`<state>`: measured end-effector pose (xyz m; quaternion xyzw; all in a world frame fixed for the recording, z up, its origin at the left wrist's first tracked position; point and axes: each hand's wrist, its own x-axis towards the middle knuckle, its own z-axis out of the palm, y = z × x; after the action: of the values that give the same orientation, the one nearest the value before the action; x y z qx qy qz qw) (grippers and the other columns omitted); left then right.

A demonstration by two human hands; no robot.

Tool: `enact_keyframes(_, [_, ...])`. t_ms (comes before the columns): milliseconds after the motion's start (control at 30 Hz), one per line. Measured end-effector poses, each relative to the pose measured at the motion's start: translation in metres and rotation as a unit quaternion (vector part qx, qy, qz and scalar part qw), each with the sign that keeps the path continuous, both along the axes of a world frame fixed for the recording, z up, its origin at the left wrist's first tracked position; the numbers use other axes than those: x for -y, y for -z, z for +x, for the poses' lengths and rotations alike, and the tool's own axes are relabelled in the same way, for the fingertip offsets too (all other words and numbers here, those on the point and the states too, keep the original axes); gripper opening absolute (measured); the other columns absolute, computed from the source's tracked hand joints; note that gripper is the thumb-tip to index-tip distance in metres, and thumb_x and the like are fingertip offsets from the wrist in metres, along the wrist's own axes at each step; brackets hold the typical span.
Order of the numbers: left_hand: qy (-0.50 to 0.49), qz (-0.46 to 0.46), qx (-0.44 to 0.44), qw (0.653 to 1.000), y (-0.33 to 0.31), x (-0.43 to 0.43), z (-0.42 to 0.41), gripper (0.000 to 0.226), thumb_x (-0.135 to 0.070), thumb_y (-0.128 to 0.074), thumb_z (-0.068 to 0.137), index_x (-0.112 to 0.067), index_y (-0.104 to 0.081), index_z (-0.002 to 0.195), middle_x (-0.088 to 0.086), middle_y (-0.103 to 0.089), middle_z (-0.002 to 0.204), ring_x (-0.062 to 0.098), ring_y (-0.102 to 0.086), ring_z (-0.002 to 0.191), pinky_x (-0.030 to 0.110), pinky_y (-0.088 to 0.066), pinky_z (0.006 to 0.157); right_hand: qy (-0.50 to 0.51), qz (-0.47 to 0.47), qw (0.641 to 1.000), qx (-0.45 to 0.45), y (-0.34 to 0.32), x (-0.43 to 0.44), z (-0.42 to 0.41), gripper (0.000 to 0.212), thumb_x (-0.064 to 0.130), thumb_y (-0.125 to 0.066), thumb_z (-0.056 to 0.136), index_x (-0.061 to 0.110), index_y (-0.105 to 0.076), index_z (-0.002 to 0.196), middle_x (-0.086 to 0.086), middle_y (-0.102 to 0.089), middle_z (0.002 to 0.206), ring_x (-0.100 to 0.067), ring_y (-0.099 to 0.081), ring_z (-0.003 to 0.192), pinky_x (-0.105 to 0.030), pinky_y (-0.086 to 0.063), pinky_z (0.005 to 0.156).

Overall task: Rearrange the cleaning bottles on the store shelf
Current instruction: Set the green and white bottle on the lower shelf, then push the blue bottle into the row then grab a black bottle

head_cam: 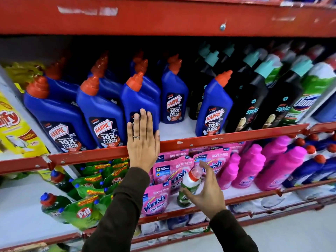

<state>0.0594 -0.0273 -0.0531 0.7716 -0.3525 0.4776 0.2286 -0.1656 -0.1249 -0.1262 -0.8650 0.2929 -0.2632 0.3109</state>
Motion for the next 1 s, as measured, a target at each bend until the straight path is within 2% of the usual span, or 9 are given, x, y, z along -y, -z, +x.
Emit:
enact_keyframes(67, [0.002, -0.003, -0.002, 1.000, 0.000, 0.000, 0.001, 0.077, -0.032, -0.038, 0.107, -0.007, 0.009, 0.163, 0.009, 0.022, 0.170, 0.023, 0.017, 0.158, 0.042, 0.009, 0.130, 0.032, -0.031, 0.993, 0.109, -0.028, 0.002, 0.008, 0.096, 0.056, -0.085, 0.074, 0.030, -0.032, 0.149, 0.005, -0.038, 0.151, 0.015, -0.033, 0.140, 0.003, -0.030, 0.108])
enact_keyframes(133, [0.001, -0.001, 0.003, 1.000, 0.001, 0.001, 0.001, 0.077, -0.033, -0.037, 0.107, -0.007, 0.009, 0.163, 0.009, 0.022, 0.170, 0.023, 0.017, 0.158, 0.042, 0.010, 0.130, 0.088, -0.094, 0.969, 0.213, -0.068, 0.009, 0.021, 0.090, 0.057, -0.075, 0.083, 0.019, -0.033, 0.153, -0.004, -0.032, 0.158, -0.001, -0.028, 0.150, -0.009, -0.021, 0.123])
enact_keyframes(200, [0.002, 0.002, 0.002, 1.000, 0.001, 0.002, -0.001, 0.077, -0.032, -0.037, 0.107, -0.007, 0.009, 0.163, 0.008, 0.021, 0.170, 0.022, 0.017, 0.158, 0.041, 0.009, 0.130, 0.126, -0.143, 0.949, 0.252, -0.114, 0.022, 0.037, 0.087, 0.053, -0.067, 0.092, 0.013, -0.027, 0.159, -0.009, -0.030, 0.159, -0.011, -0.028, 0.152, -0.017, -0.017, 0.127])
enact_keyframes(333, [0.003, -0.008, 0.003, 1.000, -0.004, -0.004, 0.002, 0.078, -0.032, -0.038, 0.106, -0.007, 0.010, 0.163, 0.008, 0.022, 0.170, 0.021, 0.017, 0.158, 0.040, 0.010, 0.130, 0.154, -0.177, 0.955, 0.180, -0.185, 0.044, 0.073, 0.085, 0.044, -0.070, 0.094, -0.001, -0.033, 0.156, -0.021, -0.041, 0.153, -0.034, -0.039, 0.142, -0.035, -0.029, 0.120])
enact_keyframes(467, [-0.001, -0.001, 0.006, 1.000, -0.006, -0.002, 0.000, 0.078, -0.032, -0.036, 0.106, -0.007, 0.011, 0.162, 0.008, 0.023, 0.169, 0.021, 0.018, 0.158, 0.040, 0.010, 0.130, 0.159, -0.164, 0.969, 0.090, -0.203, 0.058, 0.085, 0.068, 0.043, -0.070, 0.094, 0.000, -0.047, 0.142, -0.018, -0.055, 0.137, -0.040, -0.048, 0.128, -0.047, -0.042, 0.106])
enact_keyframes(567, [-0.002, 0.008, 0.007, 1.000, -0.003, -0.001, -0.002, 0.079, -0.032, -0.037, 0.106, -0.006, 0.012, 0.162, 0.009, 0.023, 0.169, 0.022, 0.018, 0.158, 0.040, 0.011, 0.130, 0.141, -0.168, 0.971, 0.095, -0.205, 0.056, 0.082, 0.059, 0.043, -0.069, 0.095, 0.001, -0.052, 0.132, -0.016, -0.058, 0.127, -0.039, -0.049, 0.119, -0.047, -0.044, 0.096])
enact_keyframes(700, [0.004, 0.004, 0.012, 1.000, -0.004, -0.001, -0.002, 0.079, -0.031, -0.037, 0.105, -0.006, 0.011, 0.162, 0.009, 0.022, 0.169, 0.022, 0.017, 0.158, 0.040, 0.010, 0.130, 0.105, -0.156, 0.971, 0.148, -0.212, 0.031, 0.090, 0.060, 0.051, -0.073, 0.091, 0.006, -0.055, 0.127, -0.010, -0.063, 0.120, -0.033, -0.052, 0.113, -0.042, -0.045, 0.093])
enact_keyframes(800, [0.006, 0.006, 0.007, 1.000, -0.005, -0.002, -0.003, 0.080, -0.030, -0.038, 0.105, -0.007, 0.012, 0.162, 0.009, 0.023, 0.169, 0.021, 0.018, 0.158, 0.040, 0.010, 0.130, 0.077, -0.162, 0.974, 0.136, -0.213, 0.013, 0.102, 0.061, 0.058, -0.073, 0.088, 0.011, -0.057, 0.123, -0.005, -0.064, 0.118, -0.030, -0.053, 0.110, -0.042, -0.048, 0.088])
enact_keyframes(1000, [0.003, 0.016, 0.003, 1.000, -0.005, -0.003, -0.004, 0.079, -0.030, -0.036, 0.105, -0.007, 0.014, 0.162, 0.009, 0.025, 0.169, 0.021, 0.019, 0.158, 0.040, 0.010, 0.130, 0.073, -0.200, 0.969, 0.122, -0.201, -0.006, 0.114, 0.068, 0.063, -0.071, 0.086, 0.012, -0.059, 0.130, -0.002, -0.066, 0.123, -0.027, -0.055, 0.113, -0.042, -0.053, 0.088])
